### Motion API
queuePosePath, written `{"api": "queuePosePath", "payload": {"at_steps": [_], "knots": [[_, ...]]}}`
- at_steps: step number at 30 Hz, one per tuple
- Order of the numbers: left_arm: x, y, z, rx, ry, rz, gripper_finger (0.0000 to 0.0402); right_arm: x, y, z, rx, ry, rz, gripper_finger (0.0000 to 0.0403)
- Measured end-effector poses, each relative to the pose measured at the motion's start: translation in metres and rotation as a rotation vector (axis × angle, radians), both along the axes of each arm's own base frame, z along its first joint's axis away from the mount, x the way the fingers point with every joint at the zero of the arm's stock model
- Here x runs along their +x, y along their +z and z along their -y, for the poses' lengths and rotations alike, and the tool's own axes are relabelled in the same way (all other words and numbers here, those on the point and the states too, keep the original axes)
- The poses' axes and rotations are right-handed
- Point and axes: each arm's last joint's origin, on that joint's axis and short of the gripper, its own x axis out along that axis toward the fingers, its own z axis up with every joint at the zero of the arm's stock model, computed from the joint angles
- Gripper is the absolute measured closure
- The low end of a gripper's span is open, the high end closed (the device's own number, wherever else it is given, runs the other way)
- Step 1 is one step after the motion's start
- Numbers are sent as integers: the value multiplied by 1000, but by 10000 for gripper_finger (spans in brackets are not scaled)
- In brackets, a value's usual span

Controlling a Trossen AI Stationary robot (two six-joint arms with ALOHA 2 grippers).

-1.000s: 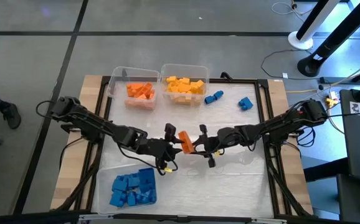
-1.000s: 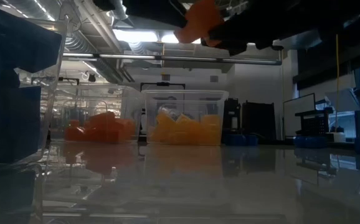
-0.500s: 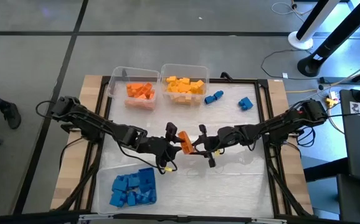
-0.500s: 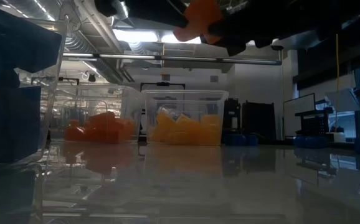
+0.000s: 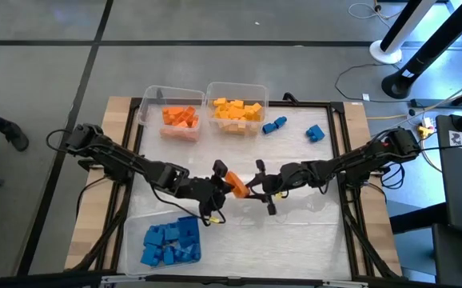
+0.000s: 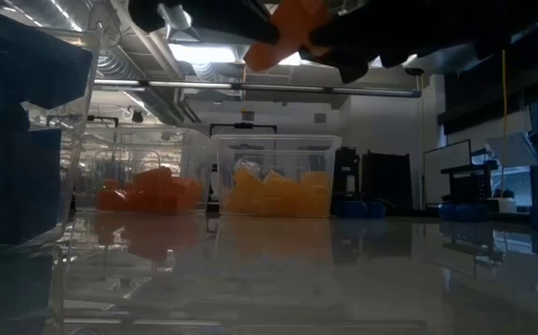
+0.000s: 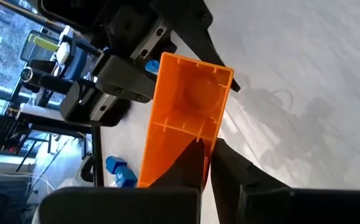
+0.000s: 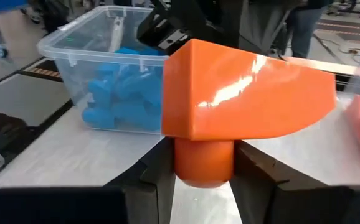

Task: Sort blocks
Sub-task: Put the orange game piece into the top left transparent bin

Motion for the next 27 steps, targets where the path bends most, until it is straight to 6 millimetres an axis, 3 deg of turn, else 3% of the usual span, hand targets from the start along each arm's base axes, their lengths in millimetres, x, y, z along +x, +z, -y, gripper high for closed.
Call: {"api": "queuePosePath", "payload": {"at_steps": [9,17,21,27], "knots": [[-4,6,2,-28,19,29,399,1,2,2,-23,-74,21,270],[-19,30,4,-92,26,106,400,2,3,5,-46,-174,27,213],[-38,48,-2,-105,62,130,400,2,2,7,-71,-192,24,192],[-81,72,-31,-100,295,136,400,2,1,8,-81,-166,18,185]]}}
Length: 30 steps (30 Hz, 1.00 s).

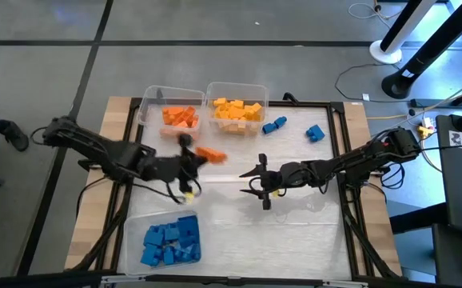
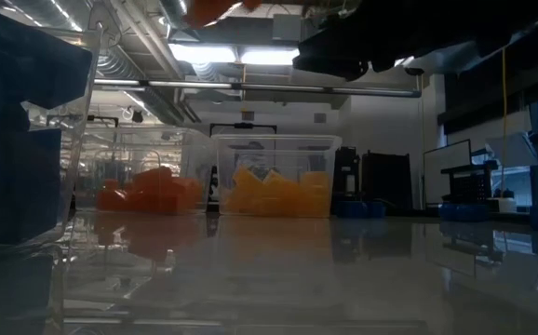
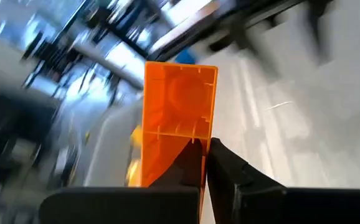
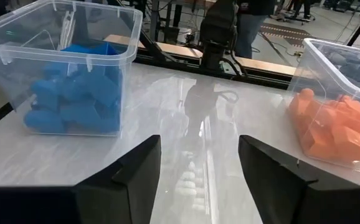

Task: Sort blocks
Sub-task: Put the orange game piece into the top left transparent bin

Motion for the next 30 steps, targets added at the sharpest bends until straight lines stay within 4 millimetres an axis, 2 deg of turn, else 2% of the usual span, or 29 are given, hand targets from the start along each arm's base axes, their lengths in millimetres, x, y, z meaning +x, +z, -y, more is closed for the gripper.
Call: {"api": "queuePosePath", "payload": {"at_steps": [8,13,22,30], "knots": [[-59,18,-58,-91,383,26,393,0,-1,0,0,7,-7,185],[-80,23,-86,-83,536,31,395,0,-1,0,0,7,-6,184],[-86,21,-121,-62,737,9,386,0,-1,0,-5,-9,-6,184],[-84,-8,-150,-64,906,-92,385,0,-1,0,-5,-8,-6,184]]}}
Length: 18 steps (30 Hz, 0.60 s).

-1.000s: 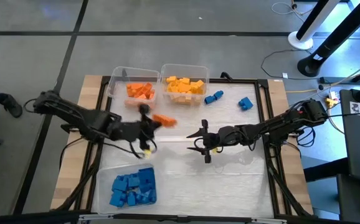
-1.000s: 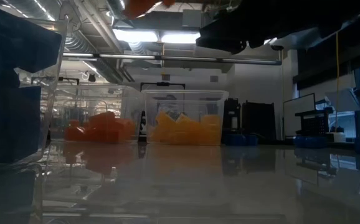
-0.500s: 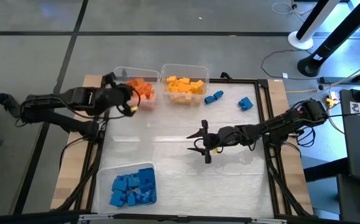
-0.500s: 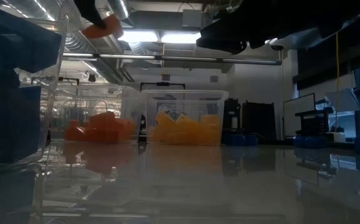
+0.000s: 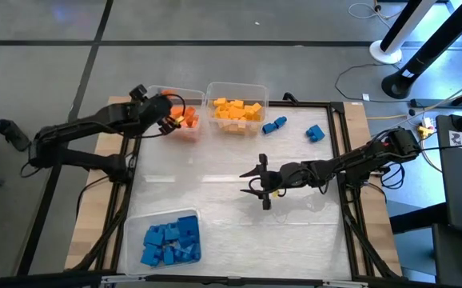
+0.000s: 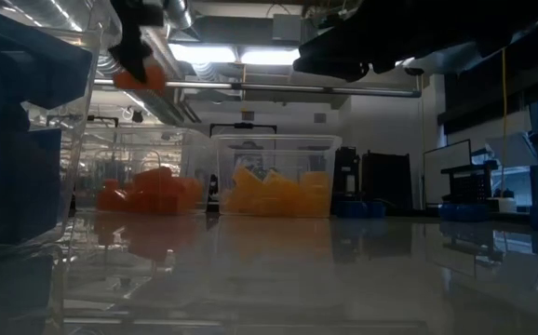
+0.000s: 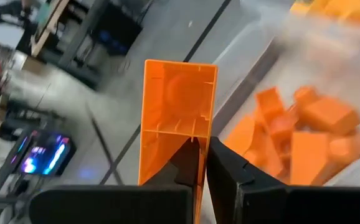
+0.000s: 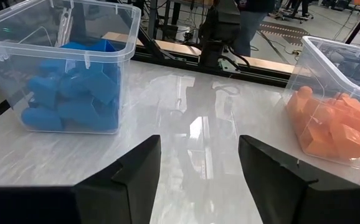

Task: Sort blocks
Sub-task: Put the orange game piece into the top left transparent bin

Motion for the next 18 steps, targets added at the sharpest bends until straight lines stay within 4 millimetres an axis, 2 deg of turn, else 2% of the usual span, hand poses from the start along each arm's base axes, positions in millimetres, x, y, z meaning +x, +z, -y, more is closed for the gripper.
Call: {"api": "queuePosePath", "payload": {"at_steps": [6,18], "knots": [[5,-22,-18,-43,77,-43,384,0,0,0,0,0,0,184],[21,-49,-47,-107,158,-157,384,0,0,0,0,-1,0,184]]}}
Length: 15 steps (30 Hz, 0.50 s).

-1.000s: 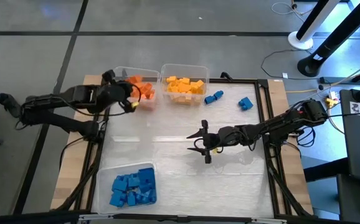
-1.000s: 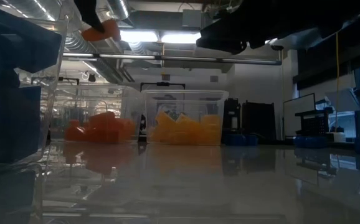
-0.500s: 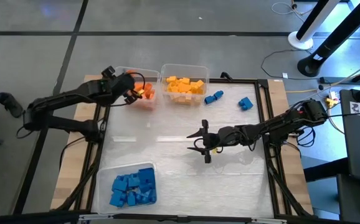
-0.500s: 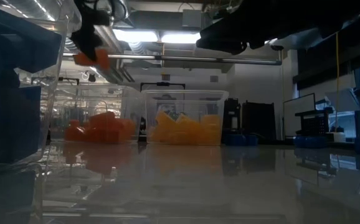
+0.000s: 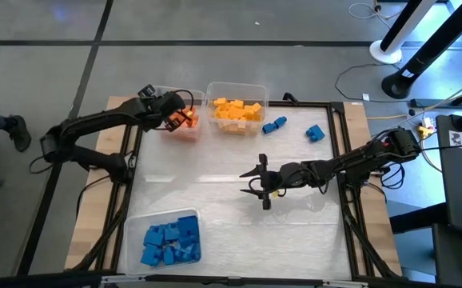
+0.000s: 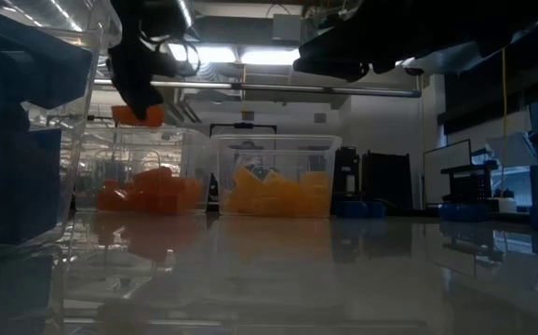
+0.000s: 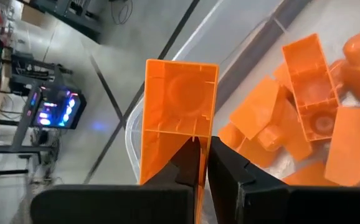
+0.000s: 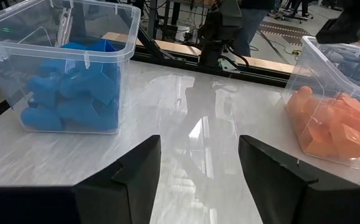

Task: Sort blocks
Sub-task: Put the orange game piece into the top left transparent bin

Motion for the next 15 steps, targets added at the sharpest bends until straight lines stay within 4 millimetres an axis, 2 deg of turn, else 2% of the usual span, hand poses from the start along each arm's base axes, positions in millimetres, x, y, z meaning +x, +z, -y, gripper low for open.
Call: {"api": "queuePosePath", "payload": {"at_steps": [15], "knots": [[10,-25,-18,-59,56,-81,384,0,0,0,0,0,0,184]]}}
